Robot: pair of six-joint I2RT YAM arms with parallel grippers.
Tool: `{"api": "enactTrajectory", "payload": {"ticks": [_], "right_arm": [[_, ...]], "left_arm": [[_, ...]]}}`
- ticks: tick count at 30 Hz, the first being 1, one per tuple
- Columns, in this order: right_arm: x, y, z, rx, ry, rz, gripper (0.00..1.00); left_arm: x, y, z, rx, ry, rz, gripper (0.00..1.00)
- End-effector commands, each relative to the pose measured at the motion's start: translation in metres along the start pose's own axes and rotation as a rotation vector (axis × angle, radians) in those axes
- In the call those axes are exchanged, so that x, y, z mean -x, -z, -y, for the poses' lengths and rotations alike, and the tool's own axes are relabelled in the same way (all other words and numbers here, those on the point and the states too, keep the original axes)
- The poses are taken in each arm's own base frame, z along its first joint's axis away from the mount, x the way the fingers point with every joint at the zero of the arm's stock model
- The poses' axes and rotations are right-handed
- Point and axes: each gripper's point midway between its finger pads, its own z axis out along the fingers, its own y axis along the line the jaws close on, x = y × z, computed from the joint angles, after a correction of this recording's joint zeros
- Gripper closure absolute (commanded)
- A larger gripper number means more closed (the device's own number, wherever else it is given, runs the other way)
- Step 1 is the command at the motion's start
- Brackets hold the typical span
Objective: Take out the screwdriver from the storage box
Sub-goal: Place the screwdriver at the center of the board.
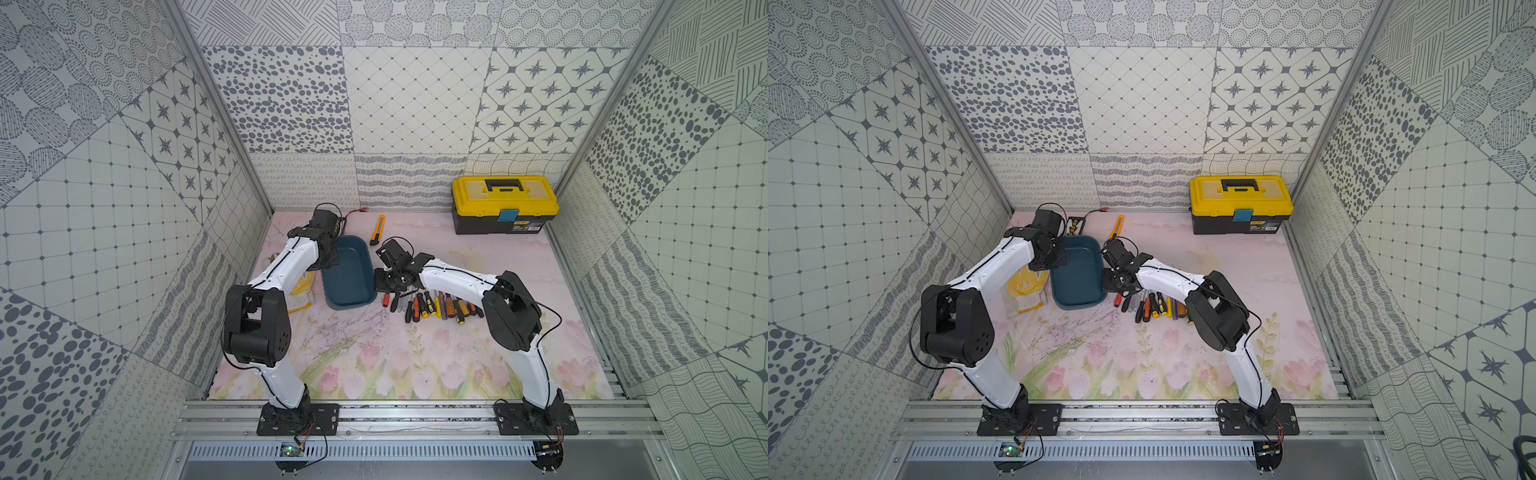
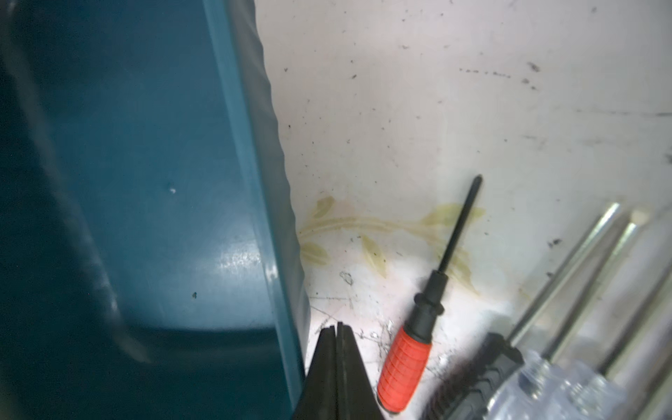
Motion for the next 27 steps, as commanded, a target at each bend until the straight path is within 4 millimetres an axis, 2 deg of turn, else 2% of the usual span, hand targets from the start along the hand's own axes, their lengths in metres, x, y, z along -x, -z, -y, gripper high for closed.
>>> {"api": "enactTrajectory", "payload": {"ticks": [1,9,20,23,27], "right_arm": [[-0.006,-0.016,0.0,0.001,-0.022,-0.039,1.0],[-0.021,-0.026,0.027,-0.095,-0.055,-0.078,1.0],[-0.021,-0.012,0.05,-0.154,-0.087,-0.059,1.0],[-0.019,-0.009,0.052,-0.152,-0.089,-0.056,1.0],[-0.013,-0.004,0.041,-0.111,-0.072,-0.041,1.0]], "left_arm": [[0.004,0.006,-0.002,-0.002,0.015,0.002,1.0],[0.003,0.005,-0.001,-0.007,0.015,-0.005,1.0],[0.001,0.0,0.001,-0.009,0.014,-0.021,1.0],[0.001,0.001,0.001,-0.01,0.014,-0.018,1.0],[0.0,0.0,0.002,-0.013,0.015,-0.022,1.0]]}}
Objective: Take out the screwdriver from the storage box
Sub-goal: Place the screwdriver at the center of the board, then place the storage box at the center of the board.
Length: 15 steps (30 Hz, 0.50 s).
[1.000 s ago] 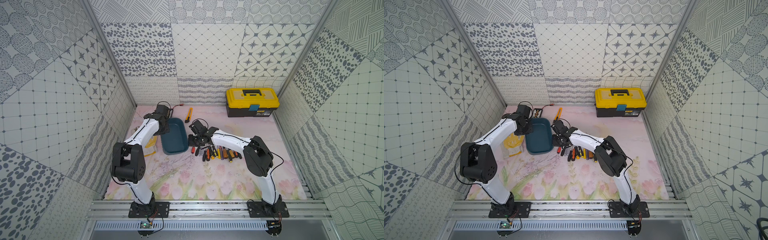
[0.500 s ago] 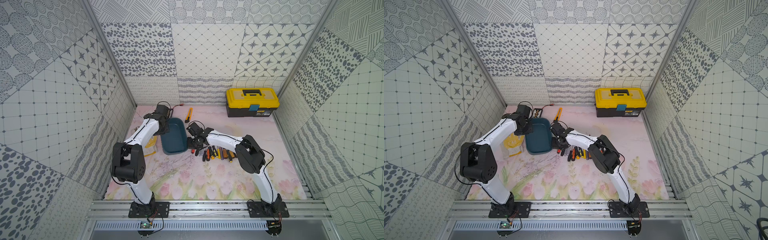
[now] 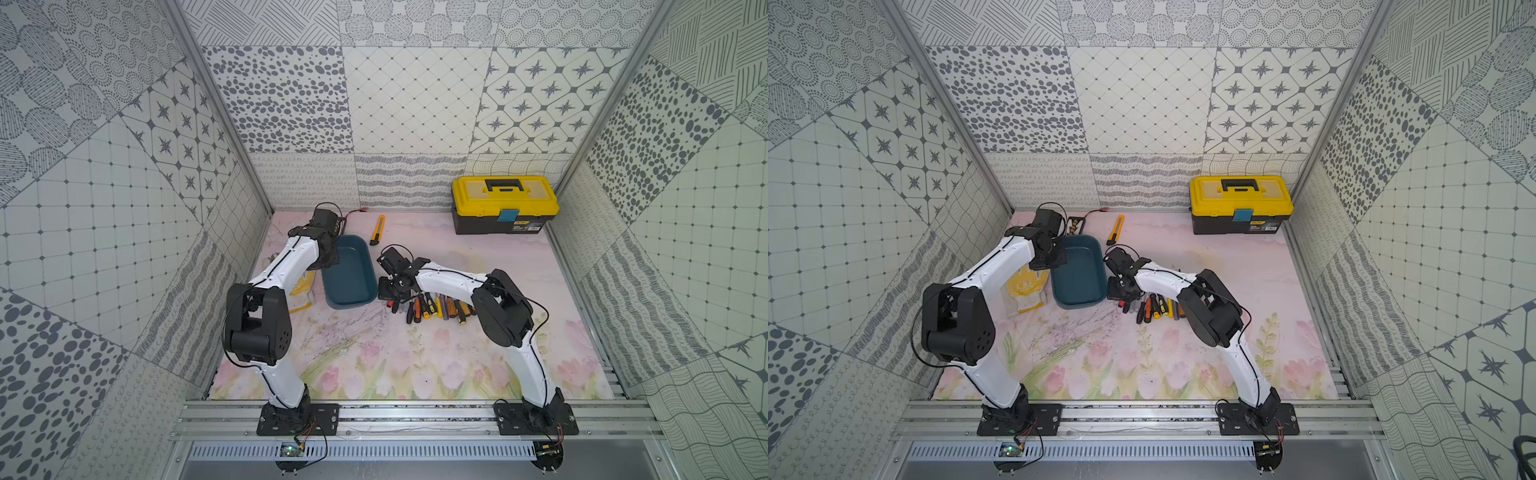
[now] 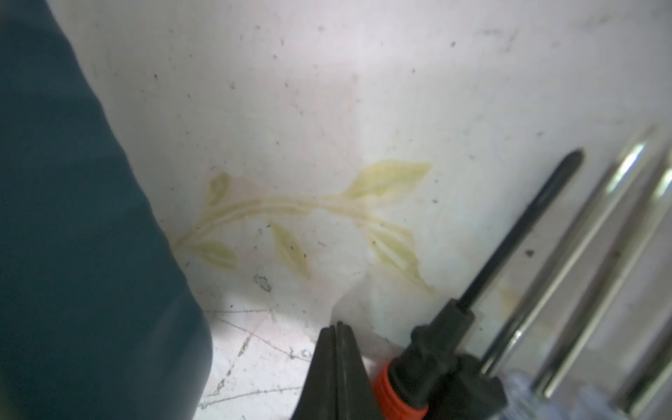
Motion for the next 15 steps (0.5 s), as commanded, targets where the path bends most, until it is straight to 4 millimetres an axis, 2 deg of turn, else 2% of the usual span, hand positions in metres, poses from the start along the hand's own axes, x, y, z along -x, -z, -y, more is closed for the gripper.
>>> {"api": "enactTrajectory", "payload": {"ticks": [1,5,9,11,15], "right_arm": [[0.011,0.021,-0.007,0.037,0.014,0.043,1.0],[0.022,0.032,-0.028,0.144,0.039,0.101,1.0],[0.042,0.057,-0.052,0.223,0.09,0.18,1.0],[0.051,0.072,-0.055,0.223,0.106,0.23,1.0],[0.064,0.108,-0.039,0.19,0.112,0.339,0.98]], "left_arm": [[-0.002,0.002,0.001,-0.012,0.014,-0.021,1.0],[-0.003,0.001,0.004,-0.032,0.009,-0.024,1.0],[-0.003,0.001,0.013,-0.087,-0.013,-0.011,1.0],[-0.005,-0.001,0.024,-0.149,-0.044,-0.019,1.0],[-0.012,-0.008,0.041,-0.234,-0.105,-0.039,1.0]]}}
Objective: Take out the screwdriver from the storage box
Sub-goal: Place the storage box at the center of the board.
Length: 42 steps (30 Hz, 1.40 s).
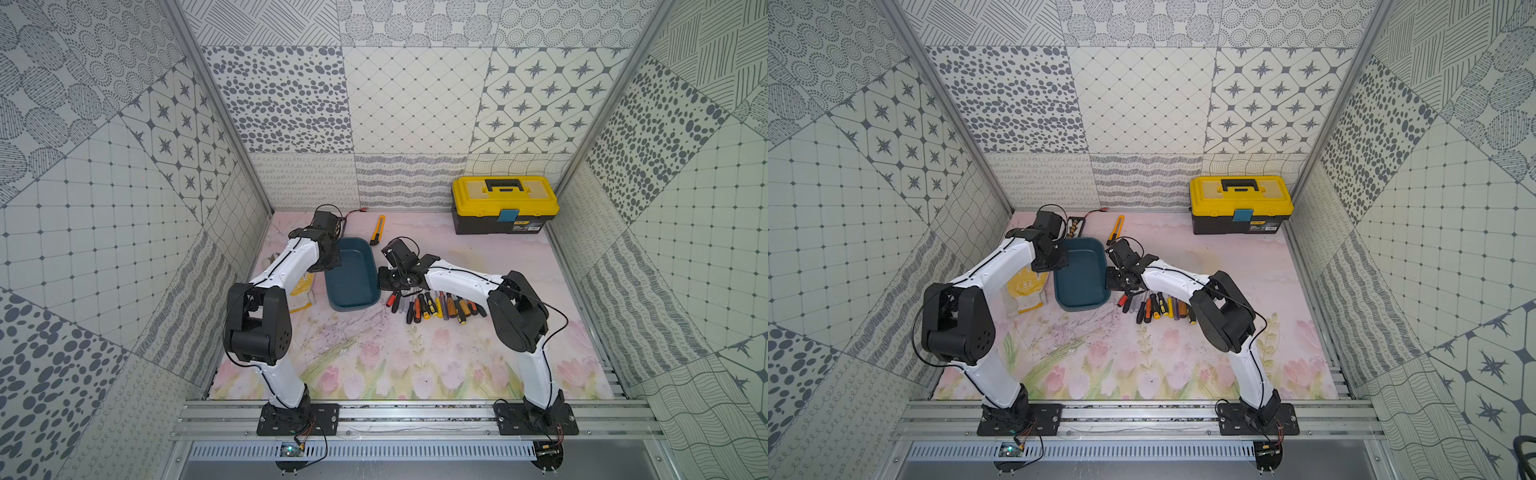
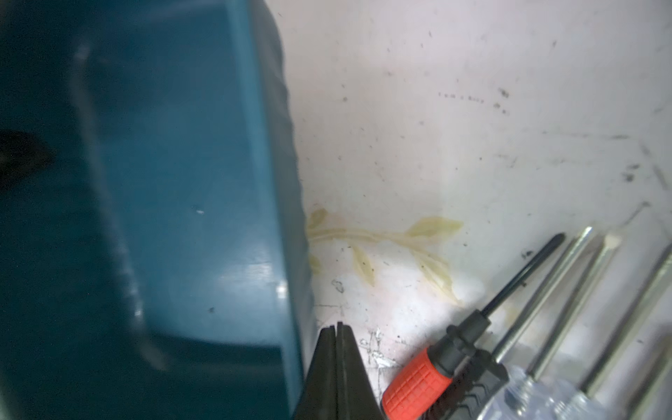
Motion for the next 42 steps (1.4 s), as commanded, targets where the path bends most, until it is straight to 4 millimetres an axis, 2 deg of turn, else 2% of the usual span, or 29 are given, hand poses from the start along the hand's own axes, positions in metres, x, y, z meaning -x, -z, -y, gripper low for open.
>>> {"api": "enactTrajectory", "payload": {"ticks": [1,7,12,15,20,26,31,32,36,40,42], "right_arm": [[0.042,0.053,-0.005,0.022,0.036,0.188,0.96],[0.053,0.128,0.048,-0.076,0.045,0.366,0.74],[0.059,0.177,0.103,-0.152,0.008,0.453,0.66],[0.058,0.198,0.13,-0.187,-0.028,0.492,0.64],[0.051,0.217,0.157,-0.219,-0.064,0.52,0.61],[0.043,0.223,0.166,-0.228,-0.073,0.513,0.61],[0.042,0.222,0.168,-0.227,-0.081,0.504,0.57],[0.042,0.221,0.168,-0.228,-0.081,0.501,0.55],[0.04,0.218,0.17,-0.238,-0.078,0.488,0.54],[0.037,0.213,0.172,-0.239,-0.078,0.466,0.54],[0.036,0.212,0.172,-0.238,-0.079,0.459,0.54]], "left_arm": [[-0.001,-0.005,0.028,-0.158,-0.085,-0.01,1.0],[-0.002,-0.01,0.045,-0.238,-0.108,-0.028,1.0],[-0.005,-0.008,0.071,-0.325,-0.169,-0.058,1.0],[-0.005,-0.016,0.072,-0.275,-0.217,-0.069,1.0],[-0.001,-0.037,0.069,-0.197,-0.27,-0.111,1.0],[-0.001,-0.062,0.065,-0.138,-0.311,-0.152,1.0],[-0.007,-0.072,0.066,-0.136,-0.309,-0.179,0.98],[-0.007,-0.072,0.066,-0.137,-0.305,-0.182,0.92],[-0.001,-0.063,0.069,-0.157,-0.296,-0.159,0.5],[0.011,-0.048,0.067,-0.152,-0.276,-0.108,0.25],[0.019,-0.035,0.068,-0.166,-0.267,-0.07,0.08]]}}
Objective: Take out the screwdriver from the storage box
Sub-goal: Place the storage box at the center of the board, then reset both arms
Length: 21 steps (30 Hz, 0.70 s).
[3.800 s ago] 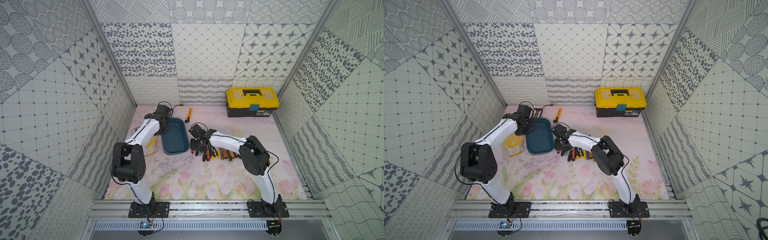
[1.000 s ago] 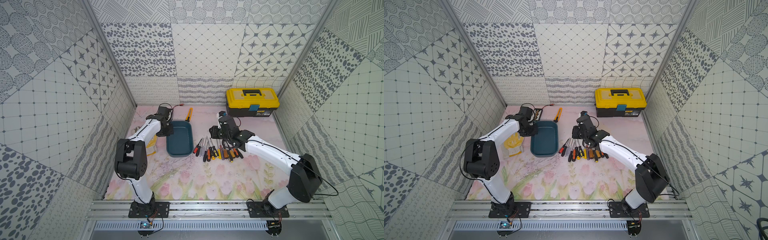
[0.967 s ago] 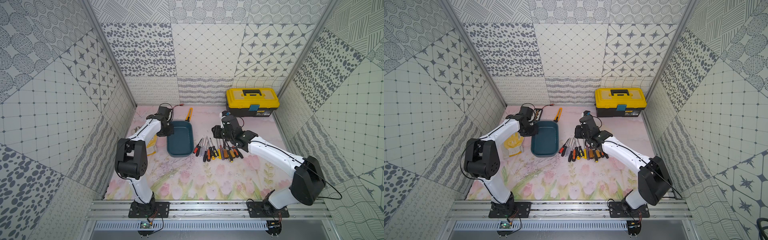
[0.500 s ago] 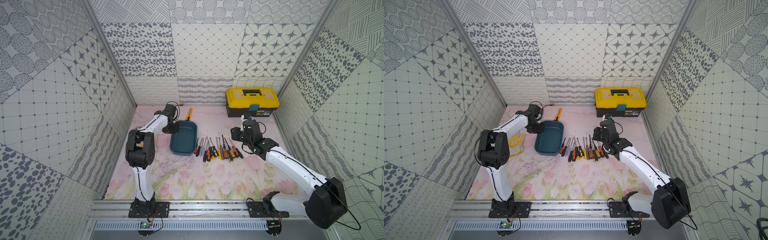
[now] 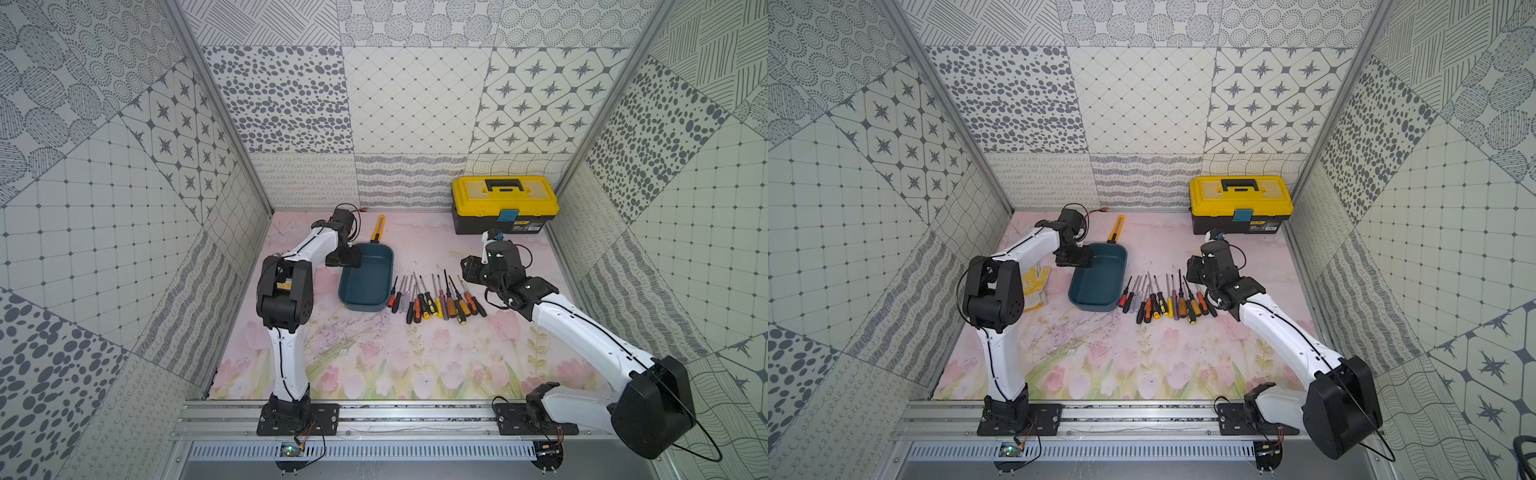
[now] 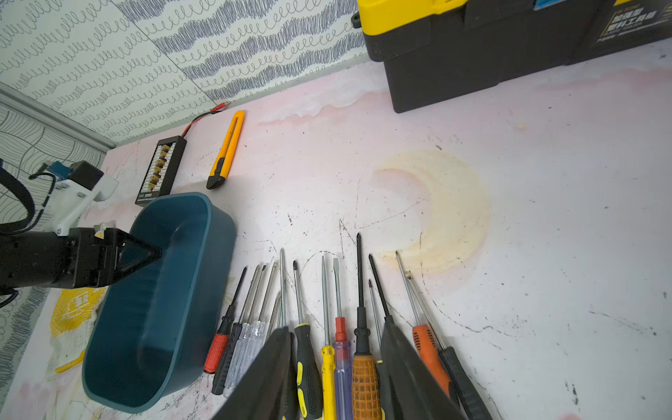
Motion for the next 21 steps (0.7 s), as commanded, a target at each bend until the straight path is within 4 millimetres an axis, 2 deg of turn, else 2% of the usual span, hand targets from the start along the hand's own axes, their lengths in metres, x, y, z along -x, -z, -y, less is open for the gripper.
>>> {"api": "enactTrajectory", "payload": {"ticks": [1,4,5,8,10,13,15,17,19,21], "right_arm": [[0.0,-0.001,0.0,0.003,0.009,-0.004,0.54],[0.005,0.003,0.004,-0.016,0.017,0.016,0.51],[0.008,0.006,0.005,-0.023,0.025,0.028,0.48],[0.016,0.01,0.015,-0.091,0.042,0.057,0.33],[0.022,0.013,0.021,-0.137,0.063,0.061,0.27],[0.035,0.023,0.026,-0.185,0.097,0.095,0.02],[0.045,0.032,0.03,-0.212,0.126,0.132,0.01],[0.053,0.039,0.034,-0.246,0.156,0.162,0.01],[0.059,0.044,0.039,-0.279,0.196,0.181,0.01],[0.061,0.046,0.043,-0.308,0.241,0.187,0.01]], "left_arm": [[0.013,0.033,0.001,0.002,0.007,0.068,0.01],[0.03,0.077,-0.002,0.014,0.036,0.186,0.01],[0.038,0.097,-0.003,0.019,0.044,0.252,0.01],[0.054,0.161,-0.006,0.007,0.066,0.452,0.01],[0.059,0.202,-0.006,-0.015,0.088,0.572,0.01],[0.06,0.257,-0.004,-0.058,0.098,0.752,0.01],[0.059,0.29,-0.008,-0.049,0.093,0.88,0.01],[0.05,0.305,-0.017,-0.003,0.086,0.954,0.01],[0.039,0.306,-0.033,0.088,0.096,1.007,0.01],[0.023,0.286,-0.043,0.16,0.075,1.037,0.01]]}}
